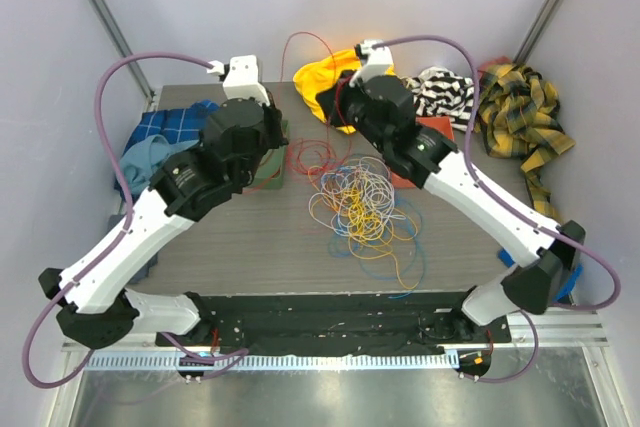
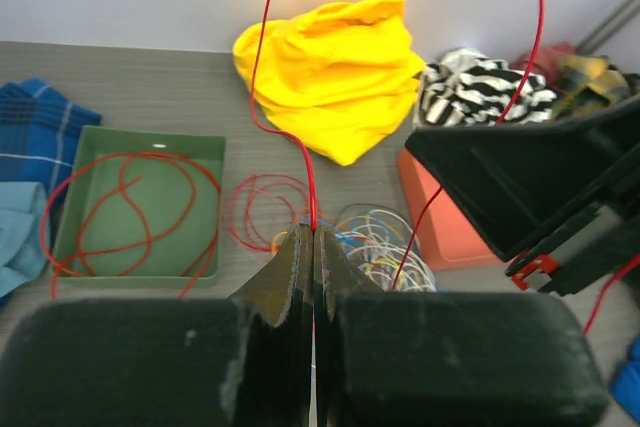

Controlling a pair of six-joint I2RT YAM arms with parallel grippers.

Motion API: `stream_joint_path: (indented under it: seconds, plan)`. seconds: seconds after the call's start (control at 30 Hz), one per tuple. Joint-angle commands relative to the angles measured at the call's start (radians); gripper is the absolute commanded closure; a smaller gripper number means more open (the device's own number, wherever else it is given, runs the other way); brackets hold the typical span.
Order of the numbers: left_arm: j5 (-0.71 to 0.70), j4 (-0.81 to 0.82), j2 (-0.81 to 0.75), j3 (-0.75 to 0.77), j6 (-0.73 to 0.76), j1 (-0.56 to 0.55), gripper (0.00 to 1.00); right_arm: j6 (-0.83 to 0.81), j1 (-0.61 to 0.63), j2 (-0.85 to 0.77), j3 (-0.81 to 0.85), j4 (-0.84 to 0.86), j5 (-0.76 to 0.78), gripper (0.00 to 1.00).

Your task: Untangle the cables

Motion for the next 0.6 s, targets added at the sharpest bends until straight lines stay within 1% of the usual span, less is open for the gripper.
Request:
stream_joint_path:
  seconds: [0.0,0.07,0.1,0.13,0.17,0.2,0.23,0.27,0.3,0.5,0.57]
  plan:
    - [-0.141,0.085,0.008,0.051,0.046,0.026,1.00,0.023,0.008,0.136,0.251,-0.070,-0.144,0.99]
    - [-0.158,0.111,0.012,0.060,0.056,0.052,1.00,0.027,0.010,0.232,0.356,-0.108,-0.191,0.99]
    - [-0.158,0.118,0.014,0.063,0.058,0.064,1.00,0.029,0.013,0.269,0.469,-0.122,-0.207,0.99]
    - [-0.158,0.125,0.017,0.066,0.058,0.085,1.00,0.032,0.013,0.303,0.527,-0.151,-0.227,0.99]
    - [-0.164,0.137,0.018,0.069,0.058,0.095,1.00,0.035,0.011,0.372,0.584,-0.167,-0.238,0.99]
    - [-0.167,0.143,0.021,0.071,0.056,0.102,1.00,0.038,0.014,0.404,0.697,-0.200,-0.280,0.99]
    - [-0.169,0.149,0.027,0.071,0.056,0.122,1.00,0.038,0.013,0.435,0.750,-0.217,-0.290,0.99]
    - [-0.170,0.157,0.031,0.064,0.056,0.132,1.00,0.036,0.014,0.499,0.794,-0.231,-0.294,0.99]
    - [-0.171,0.161,0.035,0.060,0.056,0.144,1.00,0.036,0.014,0.521,0.848,-0.242,-0.301,0.99]
    - [-0.140,0.164,0.084,-0.003,-0.002,0.262,1.00,0.021,0.011,0.630,0.824,-0.199,-0.307,0.99]
    - [-0.122,0.172,0.103,-0.032,-0.031,0.316,1.00,0.006,0.011,0.676,0.809,-0.184,-0.281,0.99]
